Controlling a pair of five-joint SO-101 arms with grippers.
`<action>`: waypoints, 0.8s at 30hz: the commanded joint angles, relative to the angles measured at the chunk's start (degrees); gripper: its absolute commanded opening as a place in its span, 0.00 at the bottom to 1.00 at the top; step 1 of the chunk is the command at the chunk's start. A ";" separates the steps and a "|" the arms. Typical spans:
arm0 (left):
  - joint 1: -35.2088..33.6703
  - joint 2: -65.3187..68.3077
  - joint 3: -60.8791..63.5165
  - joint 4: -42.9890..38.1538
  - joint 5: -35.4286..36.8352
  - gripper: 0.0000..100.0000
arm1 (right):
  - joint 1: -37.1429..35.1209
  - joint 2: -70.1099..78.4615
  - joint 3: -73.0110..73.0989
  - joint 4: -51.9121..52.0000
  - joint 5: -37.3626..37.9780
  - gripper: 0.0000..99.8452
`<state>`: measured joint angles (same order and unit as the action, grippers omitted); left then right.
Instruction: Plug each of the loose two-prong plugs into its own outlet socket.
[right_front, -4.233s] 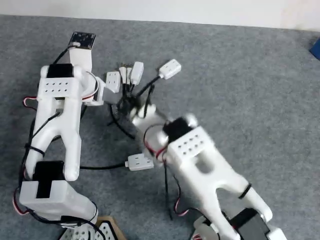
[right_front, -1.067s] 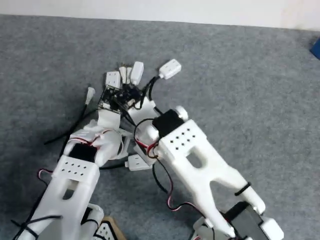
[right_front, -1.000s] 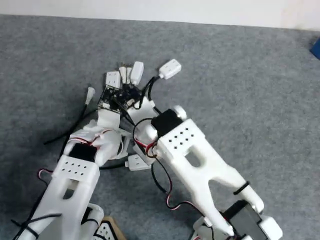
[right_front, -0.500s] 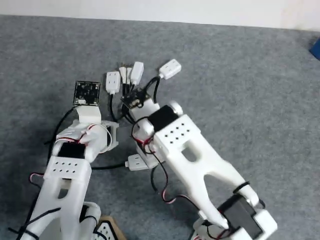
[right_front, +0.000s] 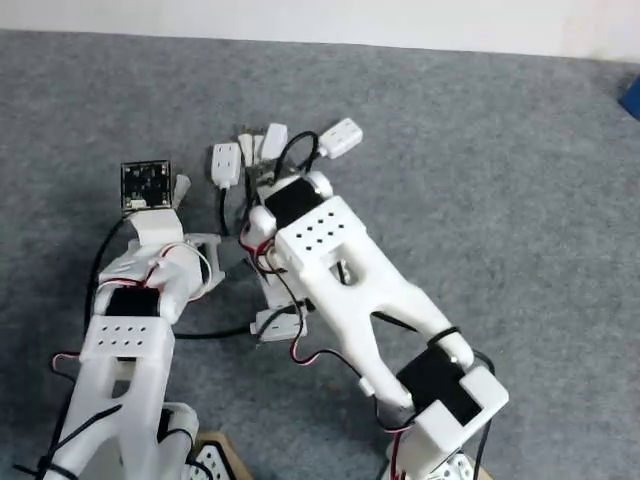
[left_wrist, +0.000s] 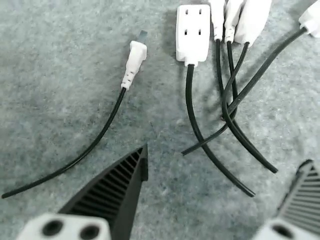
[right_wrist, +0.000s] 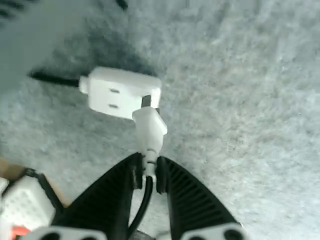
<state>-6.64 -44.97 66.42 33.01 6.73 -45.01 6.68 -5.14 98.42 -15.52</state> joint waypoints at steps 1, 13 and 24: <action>-0.75 -0.57 -0.31 -1.23 0.53 0.43 | -2.33 -0.40 -4.09 1.10 -1.67 0.01; -1.27 -0.66 0.04 -2.73 0.62 0.43 | 0.40 -0.13 1.98 0.66 -1.32 0.01; -1.71 -0.66 0.04 -2.73 0.62 0.43 | -2.24 0.66 3.30 -0.92 -1.85 0.01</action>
<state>-7.78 -44.97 66.68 31.60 6.73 -46.59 7.21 -2.15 98.24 -16.66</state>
